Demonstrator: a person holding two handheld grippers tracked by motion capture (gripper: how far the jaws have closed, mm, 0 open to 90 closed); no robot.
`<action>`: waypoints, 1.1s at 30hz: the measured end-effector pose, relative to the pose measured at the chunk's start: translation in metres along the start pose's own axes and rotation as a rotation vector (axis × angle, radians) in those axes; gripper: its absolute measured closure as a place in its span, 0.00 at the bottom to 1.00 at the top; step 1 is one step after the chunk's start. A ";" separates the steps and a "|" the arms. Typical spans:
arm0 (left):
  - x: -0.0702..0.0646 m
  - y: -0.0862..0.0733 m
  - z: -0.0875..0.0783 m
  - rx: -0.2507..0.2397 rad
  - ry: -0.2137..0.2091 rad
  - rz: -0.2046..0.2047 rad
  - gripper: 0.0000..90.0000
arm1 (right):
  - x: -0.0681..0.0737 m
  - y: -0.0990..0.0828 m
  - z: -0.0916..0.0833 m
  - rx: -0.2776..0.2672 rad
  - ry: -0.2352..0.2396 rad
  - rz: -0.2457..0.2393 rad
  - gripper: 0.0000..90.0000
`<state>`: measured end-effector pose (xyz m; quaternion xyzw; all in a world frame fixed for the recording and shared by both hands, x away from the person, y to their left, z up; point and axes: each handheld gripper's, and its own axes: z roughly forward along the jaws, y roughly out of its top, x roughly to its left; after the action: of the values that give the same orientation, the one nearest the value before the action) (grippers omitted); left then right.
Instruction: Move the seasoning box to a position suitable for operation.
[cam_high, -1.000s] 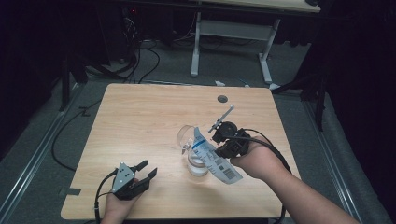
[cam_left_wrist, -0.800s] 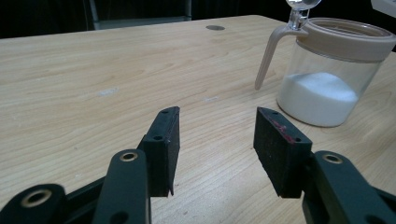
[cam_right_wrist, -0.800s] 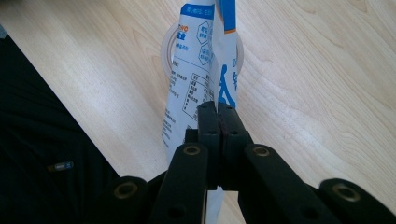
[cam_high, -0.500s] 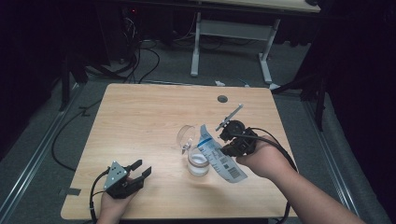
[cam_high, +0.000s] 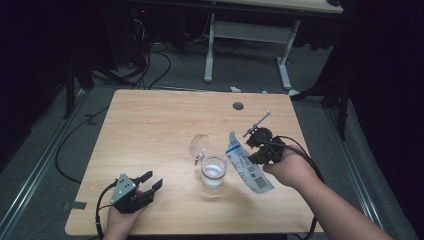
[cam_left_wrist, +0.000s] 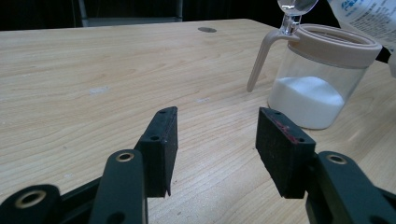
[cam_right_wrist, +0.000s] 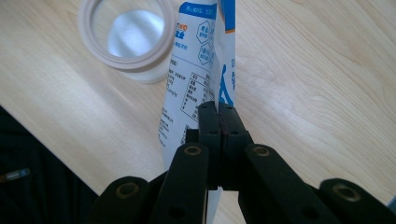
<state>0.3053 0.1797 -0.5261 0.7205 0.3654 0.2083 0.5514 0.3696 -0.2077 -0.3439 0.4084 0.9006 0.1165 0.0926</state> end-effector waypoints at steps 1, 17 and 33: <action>0.000 0.000 0.000 0.001 0.001 0.002 0.55 | -0.003 0.000 0.002 0.002 -0.002 0.004 1.00; 0.004 -0.002 -0.001 0.006 -0.001 -0.013 0.54 | -0.047 -0.008 0.034 0.029 -0.034 0.117 1.00; 0.006 -0.002 -0.002 -0.001 0.007 -0.031 0.54 | -0.076 -0.011 0.049 0.019 -0.061 0.198 1.00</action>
<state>0.3067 0.1858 -0.5278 0.7137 0.3781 0.2025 0.5538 0.4242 -0.2655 -0.3886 0.4996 0.8536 0.1043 0.1041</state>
